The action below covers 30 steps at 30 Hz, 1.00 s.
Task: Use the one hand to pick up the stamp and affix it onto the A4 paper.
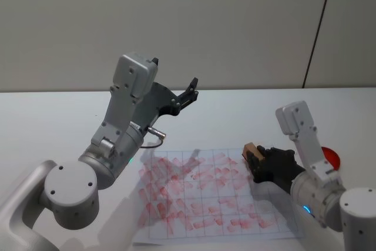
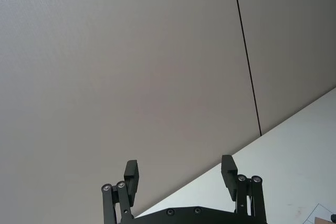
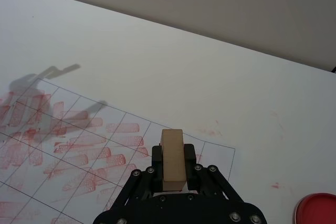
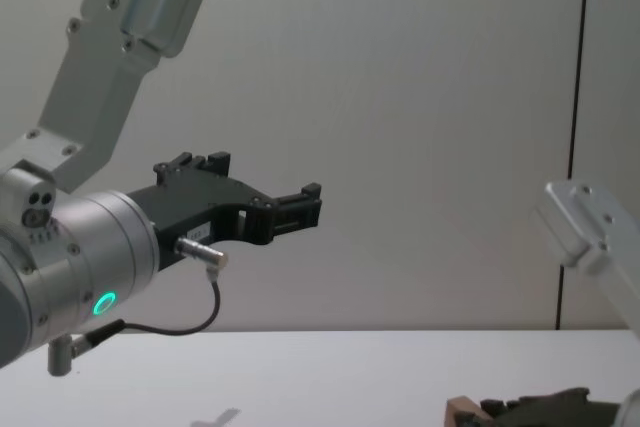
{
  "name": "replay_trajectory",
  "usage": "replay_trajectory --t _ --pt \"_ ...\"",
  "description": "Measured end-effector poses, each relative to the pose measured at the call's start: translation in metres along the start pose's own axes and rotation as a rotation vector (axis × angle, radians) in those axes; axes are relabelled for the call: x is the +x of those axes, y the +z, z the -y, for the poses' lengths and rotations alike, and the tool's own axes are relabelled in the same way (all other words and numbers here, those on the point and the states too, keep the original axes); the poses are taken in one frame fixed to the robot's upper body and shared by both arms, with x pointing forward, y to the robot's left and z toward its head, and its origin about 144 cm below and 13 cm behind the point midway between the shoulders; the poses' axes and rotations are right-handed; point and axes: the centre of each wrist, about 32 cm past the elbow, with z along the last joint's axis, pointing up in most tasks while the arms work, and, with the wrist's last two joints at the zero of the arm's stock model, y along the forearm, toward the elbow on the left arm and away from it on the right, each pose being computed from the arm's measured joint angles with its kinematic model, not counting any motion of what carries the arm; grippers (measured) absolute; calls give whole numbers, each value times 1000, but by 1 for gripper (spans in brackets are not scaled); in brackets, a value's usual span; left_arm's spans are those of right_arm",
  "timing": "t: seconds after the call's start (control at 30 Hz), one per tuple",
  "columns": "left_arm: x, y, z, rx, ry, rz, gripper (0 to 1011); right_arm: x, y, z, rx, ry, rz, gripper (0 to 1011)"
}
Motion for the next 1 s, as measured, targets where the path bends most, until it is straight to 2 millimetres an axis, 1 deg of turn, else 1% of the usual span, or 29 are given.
replay_trajectory --t 0.53,1.0 --pt "0 0 0 0 0 0 1001 4 -23 -2 12 -6 74 226" --pt "0 0 0 0 0 0 1001 5 -33 -5 12 -1 93 225"
